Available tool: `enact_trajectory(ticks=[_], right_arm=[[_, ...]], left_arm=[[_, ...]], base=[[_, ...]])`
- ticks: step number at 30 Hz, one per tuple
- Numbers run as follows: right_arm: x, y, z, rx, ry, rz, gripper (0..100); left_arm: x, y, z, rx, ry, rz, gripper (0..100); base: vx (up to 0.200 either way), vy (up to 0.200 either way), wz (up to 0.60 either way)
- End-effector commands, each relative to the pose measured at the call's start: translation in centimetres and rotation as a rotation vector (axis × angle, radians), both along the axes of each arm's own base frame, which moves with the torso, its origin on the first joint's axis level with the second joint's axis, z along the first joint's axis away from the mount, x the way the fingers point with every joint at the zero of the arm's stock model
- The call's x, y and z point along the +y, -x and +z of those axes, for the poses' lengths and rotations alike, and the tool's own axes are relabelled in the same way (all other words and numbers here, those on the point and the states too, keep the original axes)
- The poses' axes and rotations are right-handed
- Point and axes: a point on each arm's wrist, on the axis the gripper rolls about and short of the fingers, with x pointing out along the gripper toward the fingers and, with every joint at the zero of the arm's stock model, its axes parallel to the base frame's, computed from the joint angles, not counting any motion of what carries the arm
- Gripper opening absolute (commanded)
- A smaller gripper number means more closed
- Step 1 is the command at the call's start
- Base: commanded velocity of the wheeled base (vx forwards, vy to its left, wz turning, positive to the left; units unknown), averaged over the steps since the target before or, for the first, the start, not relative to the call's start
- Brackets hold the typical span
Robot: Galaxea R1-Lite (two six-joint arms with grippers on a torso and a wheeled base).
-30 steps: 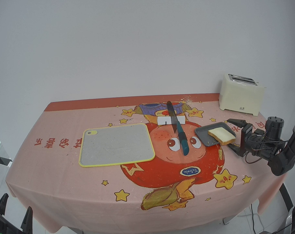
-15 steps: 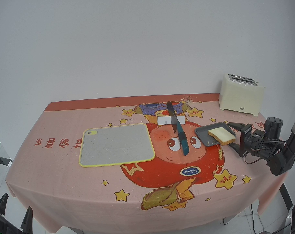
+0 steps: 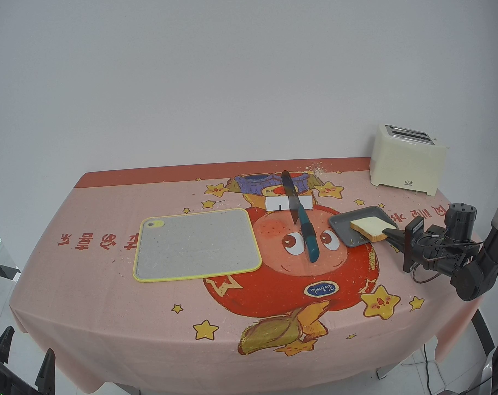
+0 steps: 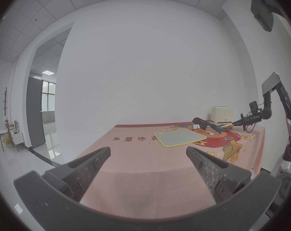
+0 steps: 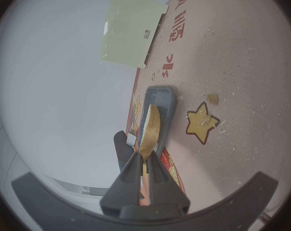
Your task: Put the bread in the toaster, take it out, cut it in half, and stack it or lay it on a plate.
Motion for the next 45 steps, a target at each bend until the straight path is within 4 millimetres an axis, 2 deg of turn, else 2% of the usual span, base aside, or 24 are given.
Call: enact_trajectory(ticks=[1, 5, 7, 14, 18, 20, 21, 25, 26, 29, 33, 45], right_arm=[[0.3, 0.4, 1.7, -0.055, 0.0, 0.006, 0], [0.5, 1.0, 3.7, -0.127, 0.023, 0.011, 0], [0.5, 1.1, 4.1, -0.148, 0.043, 0.018, 0], [0.6, 1.1, 3.5, -0.313, 0.435, 0.143, 0], [0.9, 1.1, 3.7, -0.386, 0.571, 0.176, 0], [1.0, 1.1, 3.9, -0.465, 0.719, 0.224, 0], [1.0, 1.1, 3.9, -0.472, 0.735, 0.229, 0], [0.7, 1.2, 4.0, -0.593, 0.996, 0.311, 0], [0.7, 1.2, 4.0, -0.593, 0.996, 0.311, 0], [-0.3, 1.9, 3.1, -0.663, 1.144, 0.424, 0], [-0.4, 2.3, 2.7, -0.71, 1.169, 0.492, 0], [-0.2, 2.1, 4.5, -0.87, 1.173, 0.458, 0]], left_arm=[[0.0, -0.1, -0.5, 0.017, 0.0, 0.0, 100], [0.0, -0.1, -0.5, 0.017, 0.0, 0.0, 100], [0.0, -0.1, -0.5, 0.017, 0.0, 0.0, 100], [0.0, -0.1, -0.5, 0.017, 0.0, 0.001, 100], [0.0, -0.1, -0.5, 0.017, 0.0, 0.001, 100], [0.0, -0.1, -0.5, 0.016, 0.0, 0.0, 100], [0.0, -0.1, -0.5, 0.016, 0.0, 0.0, 100], [0.0, -0.1, -0.5, 0.016, 0.0, 0.001, 100], [0.0, -0.1, -0.5, 0.016, 0.0, 0.001, 100], [0.0, -0.1, -0.5, 0.016, 0.0, 0.001, 100], [0.0, -0.1, -0.5, 0.016, 0.0, 0.001, 100], [0.0, -0.1, -0.5, 0.016, 0.0, 0.001, 100]], base=[[0.0, 0.0, 0.0], [0.0, 0.0, 0.0], [0.0, 0.0, 0.0], [0.0, 0.0, 0.0], [0.0, 0.0, 0.0], [0.0, 0.0, 0.0], [0.0, 0.0, 0.0], [0.0, 0.0, 0.0], [0.0, 0.0, 0.0], [0.0, 0.0, 0.0], [0.0, 0.0, 0.0], [0.0, -0.2, 0.0]])
